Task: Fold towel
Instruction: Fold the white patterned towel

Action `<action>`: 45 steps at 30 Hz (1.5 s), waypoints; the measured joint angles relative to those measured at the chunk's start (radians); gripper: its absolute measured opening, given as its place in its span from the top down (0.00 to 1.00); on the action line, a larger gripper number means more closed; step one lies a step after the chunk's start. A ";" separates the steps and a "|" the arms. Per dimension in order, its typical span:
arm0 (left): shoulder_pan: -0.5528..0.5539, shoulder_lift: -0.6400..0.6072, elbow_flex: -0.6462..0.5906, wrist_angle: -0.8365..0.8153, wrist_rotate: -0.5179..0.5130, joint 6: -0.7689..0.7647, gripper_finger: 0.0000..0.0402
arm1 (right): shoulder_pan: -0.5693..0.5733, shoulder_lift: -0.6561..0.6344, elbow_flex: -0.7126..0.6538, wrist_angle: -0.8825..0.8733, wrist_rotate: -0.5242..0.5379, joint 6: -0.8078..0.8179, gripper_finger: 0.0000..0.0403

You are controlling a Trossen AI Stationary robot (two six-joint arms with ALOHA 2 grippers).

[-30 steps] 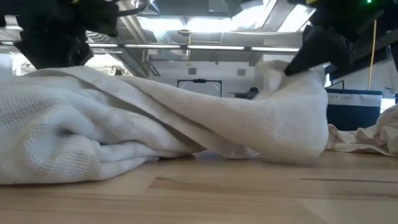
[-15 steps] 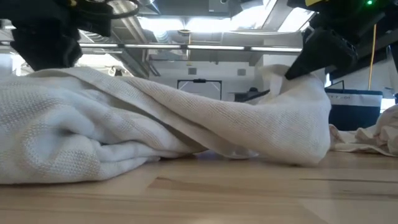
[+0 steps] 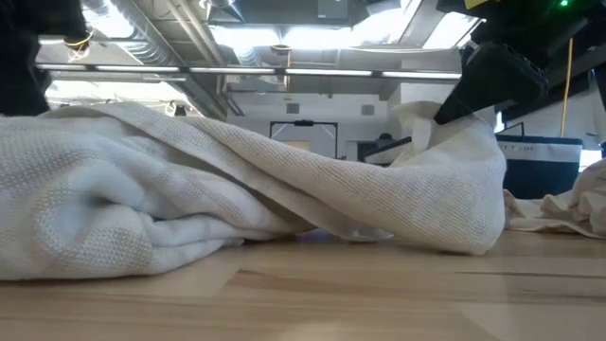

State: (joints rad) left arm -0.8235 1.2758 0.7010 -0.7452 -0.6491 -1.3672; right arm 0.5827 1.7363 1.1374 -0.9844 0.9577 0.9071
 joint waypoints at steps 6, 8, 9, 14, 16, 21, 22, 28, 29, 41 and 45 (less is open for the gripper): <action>-0.018 -0.054 -0.210 0.406 -0.002 -0.066 0.61 | -0.001 0.000 0.000 0.020 0.020 -0.021 0.99; -0.012 -0.045 -0.234 0.442 0.000 -0.079 0.61 | -0.001 0.000 0.000 0.035 0.020 -0.038 0.99; -0.010 -0.043 -0.241 0.446 0.002 -0.089 0.61 | -0.001 0.000 0.000 0.045 0.019 -0.048 0.99; 0.012 -0.043 -0.247 0.461 0.002 -0.092 0.61 | -0.001 0.000 0.000 0.061 0.020 -0.060 0.99; 0.016 -0.042 -0.247 0.501 0.002 -0.061 0.61 | -0.001 0.000 0.000 0.063 0.019 -0.067 0.99; 0.028 -0.039 -0.254 0.567 0.001 -0.006 0.61 | -0.001 0.000 0.000 0.074 0.019 -0.076 0.99; 0.032 -0.036 -0.259 0.565 0.001 -0.010 0.61 | -0.001 0.000 0.000 0.075 0.019 -0.076 0.99; 0.063 0.011 -0.272 0.592 -0.003 0.011 0.61 | -0.001 0.000 0.000 0.076 0.020 -0.079 0.99; 0.067 0.012 -0.272 0.599 -0.002 0.023 0.61 | -0.001 0.000 0.000 0.075 0.020 -0.081 0.99; 0.060 0.013 -0.249 0.673 0.138 0.252 0.97 | 0.016 0.001 0.015 0.105 0.028 -0.127 0.99; 0.058 -0.011 -0.177 0.577 0.117 0.320 0.98 | 0.039 0.000 0.084 0.072 0.058 -0.164 0.99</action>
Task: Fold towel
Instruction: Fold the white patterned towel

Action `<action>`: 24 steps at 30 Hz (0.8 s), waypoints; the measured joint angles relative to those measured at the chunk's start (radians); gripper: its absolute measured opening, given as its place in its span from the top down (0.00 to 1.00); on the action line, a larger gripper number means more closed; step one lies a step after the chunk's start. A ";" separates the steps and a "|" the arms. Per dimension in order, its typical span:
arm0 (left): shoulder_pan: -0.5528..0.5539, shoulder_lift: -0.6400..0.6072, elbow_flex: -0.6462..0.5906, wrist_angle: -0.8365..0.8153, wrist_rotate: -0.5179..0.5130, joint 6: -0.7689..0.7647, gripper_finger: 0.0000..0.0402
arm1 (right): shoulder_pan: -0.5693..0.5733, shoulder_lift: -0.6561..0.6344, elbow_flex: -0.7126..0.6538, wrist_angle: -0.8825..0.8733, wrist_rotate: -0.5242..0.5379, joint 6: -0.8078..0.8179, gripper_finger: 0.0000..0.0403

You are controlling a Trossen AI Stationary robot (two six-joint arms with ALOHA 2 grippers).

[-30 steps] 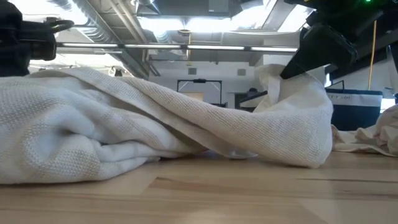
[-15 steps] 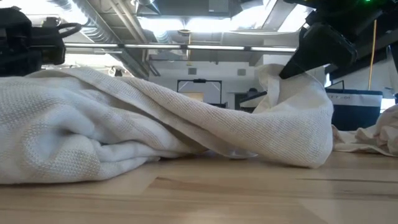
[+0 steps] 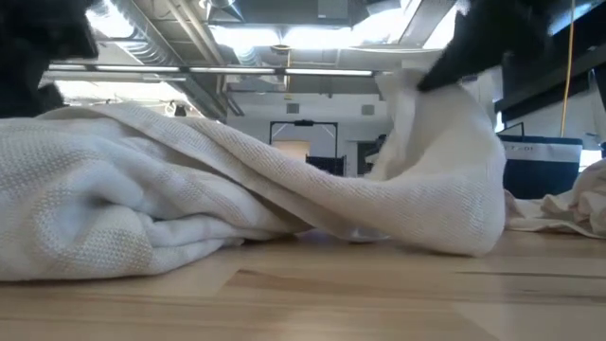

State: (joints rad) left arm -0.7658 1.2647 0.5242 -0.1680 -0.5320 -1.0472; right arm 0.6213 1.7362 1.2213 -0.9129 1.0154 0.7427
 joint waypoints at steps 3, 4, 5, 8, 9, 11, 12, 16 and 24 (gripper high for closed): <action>-0.015 -0.028 0.098 -0.170 -0.016 0.013 0.99 | 0.022 -0.011 0.071 -0.036 0.022 -0.024 0.99; -0.022 -0.037 0.139 -0.240 -0.029 0.016 0.99 | 0.030 -0.019 0.097 -0.057 0.032 -0.029 0.99; -0.031 -0.046 0.188 -0.318 -0.046 0.023 0.99 | 0.036 -0.028 0.122 -0.076 0.042 -0.037 0.99; -0.055 -0.068 0.347 -0.568 -0.113 0.035 0.99 | 0.044 -0.059 0.193 -0.134 0.066 -0.049 0.99; -0.061 -0.070 0.400 -0.645 -0.139 0.041 0.99 | 0.044 -0.071 0.219 -0.154 0.068 -0.057 0.99; -0.073 -0.076 0.510 -0.780 -0.185 0.059 0.99 | 0.041 -0.099 0.272 -0.187 0.073 -0.074 0.99; -0.078 -0.077 0.562 -0.851 -0.207 0.065 0.99 | 0.039 -0.112 0.298 -0.199 0.077 -0.079 0.99; -0.079 -0.078 0.763 -1.081 -0.304 0.091 0.99 | 0.032 -0.165 0.377 -0.218 0.083 -0.114 0.99; -0.079 -0.079 0.965 -1.342 -0.560 0.018 0.99 | 0.033 -0.216 0.391 -0.212 0.030 -0.104 0.99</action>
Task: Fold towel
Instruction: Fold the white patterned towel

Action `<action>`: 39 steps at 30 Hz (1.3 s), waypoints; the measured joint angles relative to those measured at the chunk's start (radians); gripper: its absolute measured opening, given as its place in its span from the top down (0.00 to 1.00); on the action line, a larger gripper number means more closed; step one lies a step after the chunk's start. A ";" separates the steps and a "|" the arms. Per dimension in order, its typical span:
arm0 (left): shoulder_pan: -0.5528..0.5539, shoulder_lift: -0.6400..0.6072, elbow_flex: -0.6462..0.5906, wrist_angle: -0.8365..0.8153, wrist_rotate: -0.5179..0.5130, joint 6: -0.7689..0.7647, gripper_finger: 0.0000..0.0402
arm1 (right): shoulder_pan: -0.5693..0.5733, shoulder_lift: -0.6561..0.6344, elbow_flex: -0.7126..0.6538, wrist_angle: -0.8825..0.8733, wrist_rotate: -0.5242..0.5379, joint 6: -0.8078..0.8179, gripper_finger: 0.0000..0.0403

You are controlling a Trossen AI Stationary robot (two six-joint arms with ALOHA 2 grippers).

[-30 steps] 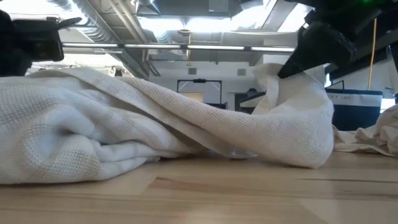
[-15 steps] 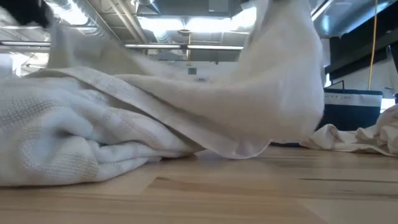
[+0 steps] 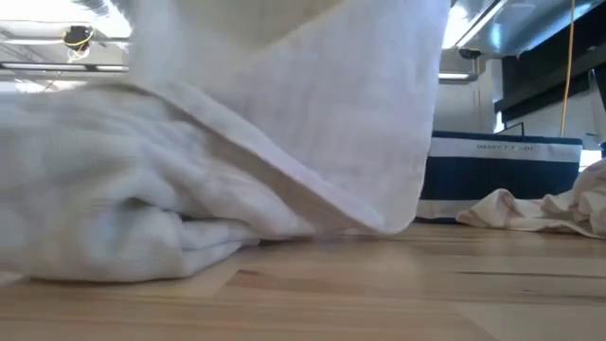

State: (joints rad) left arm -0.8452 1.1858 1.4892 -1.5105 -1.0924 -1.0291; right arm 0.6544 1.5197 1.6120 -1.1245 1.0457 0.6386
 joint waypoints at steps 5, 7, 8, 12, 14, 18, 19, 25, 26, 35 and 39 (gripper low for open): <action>0.001 0.023 -0.065 0.000 0.022 -0.122 0.99 | 0.001 0.023 -0.144 0.101 -0.097 0.055 0.99; -0.002 0.048 -0.115 0.007 0.091 -0.159 0.99 | 0.001 0.042 -0.234 0.181 -0.133 0.068 0.99; -0.007 0.061 -0.142 0.010 0.130 -0.187 0.99 | 0.002 0.052 -0.281 0.237 -0.150 0.065 0.99; -0.043 0.125 -0.259 0.049 0.276 -0.300 0.99 | 0.024 0.104 -0.455 0.493 -0.242 0.036 0.99; -0.068 0.160 -0.323 0.103 0.336 -0.339 0.99 | 0.036 0.123 -0.521 0.588 -0.336 0.062 0.99; -0.106 0.228 -0.423 0.221 0.395 -0.393 0.99 | 0.033 0.152 -0.605 0.674 -0.482 0.186 0.99; -0.112 0.244 -0.442 0.249 0.399 -0.402 0.99 | 0.032 0.155 -0.620 0.671 -0.482 0.243 0.99; -0.117 0.313 -0.501 0.342 0.443 -0.393 0.99 | 0.024 0.155 -0.666 0.672 -0.557 0.485 0.99; -0.117 0.318 -0.504 0.350 0.448 -0.384 0.99 | 0.024 0.158 -0.666 0.675 -0.560 0.482 0.99; -0.110 0.323 -0.506 0.353 0.450 -0.378 0.99 | -0.004 0.161 -0.638 0.645 -0.671 0.261 0.72; -0.110 0.323 -0.506 0.363 0.450 -0.377 0.99 | -0.006 0.158 -0.560 0.610 -0.796 0.102 0.58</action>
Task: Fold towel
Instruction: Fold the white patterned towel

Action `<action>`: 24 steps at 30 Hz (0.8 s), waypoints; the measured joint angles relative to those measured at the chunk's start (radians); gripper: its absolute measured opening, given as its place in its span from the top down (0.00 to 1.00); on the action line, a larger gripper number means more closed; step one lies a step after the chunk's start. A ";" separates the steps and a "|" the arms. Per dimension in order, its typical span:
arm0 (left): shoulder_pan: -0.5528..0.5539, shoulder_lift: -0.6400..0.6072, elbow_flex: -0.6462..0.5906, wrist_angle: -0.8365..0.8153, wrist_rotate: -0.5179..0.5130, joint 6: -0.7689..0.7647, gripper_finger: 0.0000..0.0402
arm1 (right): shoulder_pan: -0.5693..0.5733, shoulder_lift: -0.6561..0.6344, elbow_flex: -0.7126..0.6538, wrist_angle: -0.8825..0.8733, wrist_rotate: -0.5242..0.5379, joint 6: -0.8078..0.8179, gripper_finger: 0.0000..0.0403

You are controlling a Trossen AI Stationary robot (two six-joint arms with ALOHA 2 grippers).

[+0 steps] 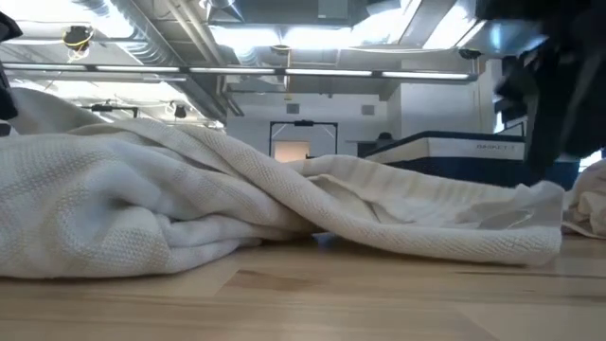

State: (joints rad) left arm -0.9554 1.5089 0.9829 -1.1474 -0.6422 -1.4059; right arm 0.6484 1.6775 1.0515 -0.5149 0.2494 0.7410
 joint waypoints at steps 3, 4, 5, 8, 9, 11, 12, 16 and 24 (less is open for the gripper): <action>0.000 0.000 0.000 0.022 0.000 0.022 0.99 | 0.012 -0.001 0.047 0.001 0.001 -0.079 0.52; 0.000 0.000 0.000 0.029 -0.001 0.027 0.99 | 0.019 -0.002 0.054 0.002 0.024 -0.110 0.51; 0.000 0.000 0.000 0.036 -0.001 0.034 0.99 | 0.027 -0.002 0.055 0.006 0.049 -0.146 0.51; 0.000 0.000 0.000 0.054 -0.001 0.047 0.99 | 0.066 0.018 0.055 0.038 0.103 -0.269 0.51; 0.000 0.000 0.000 0.055 -0.001 0.048 0.99 | 0.080 0.032 0.055 0.047 0.126 -0.306 0.51; 0.000 0.000 0.000 0.063 -0.002 0.052 0.99 | 0.103 0.066 0.055 0.058 0.183 -0.377 0.50; 0.000 0.000 0.000 0.063 -0.002 0.052 0.99 | 0.112 0.084 0.055 0.062 0.208 -0.410 0.50; 0.000 0.000 0.000 0.060 -0.004 0.053 0.99 | 0.136 0.158 0.055 0.062 0.351 -0.503 0.51; 0.000 -0.001 0.000 0.060 -0.012 0.064 0.99 | 0.136 0.224 0.055 0.061 0.419 -0.539 0.56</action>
State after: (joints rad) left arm -0.9550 1.5079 0.9829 -1.0874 -0.6540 -1.3422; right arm 0.7849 1.9014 1.1061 -0.4540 0.6686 0.2017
